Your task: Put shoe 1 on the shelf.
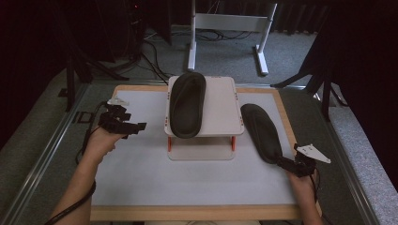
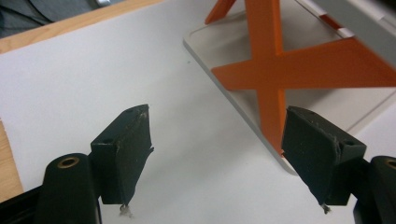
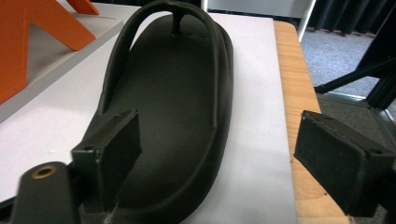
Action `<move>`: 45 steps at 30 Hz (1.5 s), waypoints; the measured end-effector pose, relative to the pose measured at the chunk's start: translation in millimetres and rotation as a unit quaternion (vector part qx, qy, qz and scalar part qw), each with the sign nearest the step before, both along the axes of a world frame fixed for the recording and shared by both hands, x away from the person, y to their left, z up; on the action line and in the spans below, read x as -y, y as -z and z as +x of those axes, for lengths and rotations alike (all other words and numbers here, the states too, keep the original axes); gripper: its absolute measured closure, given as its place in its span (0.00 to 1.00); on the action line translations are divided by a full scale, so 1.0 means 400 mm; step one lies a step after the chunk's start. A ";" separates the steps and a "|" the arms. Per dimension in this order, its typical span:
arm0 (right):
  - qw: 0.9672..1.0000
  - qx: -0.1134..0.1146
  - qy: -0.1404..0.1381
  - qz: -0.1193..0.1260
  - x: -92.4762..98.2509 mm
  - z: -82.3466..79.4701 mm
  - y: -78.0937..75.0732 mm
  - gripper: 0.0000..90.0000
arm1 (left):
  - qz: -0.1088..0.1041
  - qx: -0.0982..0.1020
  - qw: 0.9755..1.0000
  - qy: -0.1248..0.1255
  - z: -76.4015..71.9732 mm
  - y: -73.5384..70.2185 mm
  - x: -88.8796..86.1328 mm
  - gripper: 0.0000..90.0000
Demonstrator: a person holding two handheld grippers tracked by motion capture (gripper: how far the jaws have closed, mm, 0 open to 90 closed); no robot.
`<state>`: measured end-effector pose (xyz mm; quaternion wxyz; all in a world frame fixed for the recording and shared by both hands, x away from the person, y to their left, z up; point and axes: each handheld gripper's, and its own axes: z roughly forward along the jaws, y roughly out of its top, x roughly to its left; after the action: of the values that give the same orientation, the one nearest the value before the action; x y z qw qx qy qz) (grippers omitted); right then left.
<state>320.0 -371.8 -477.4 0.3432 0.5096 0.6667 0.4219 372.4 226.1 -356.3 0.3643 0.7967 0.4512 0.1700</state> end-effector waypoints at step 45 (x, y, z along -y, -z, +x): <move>0.994 -0.093 -0.060 0.006 0.028 0.147 -0.155 0.38 | -0.086 0.182 0.979 -0.033 -0.135 0.273 -0.042 0.20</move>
<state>378.6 -383.1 -415.2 0.2509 0.5078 0.7224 0.3965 318.4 242.9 -465.7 0.5018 0.7025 0.4167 0.2847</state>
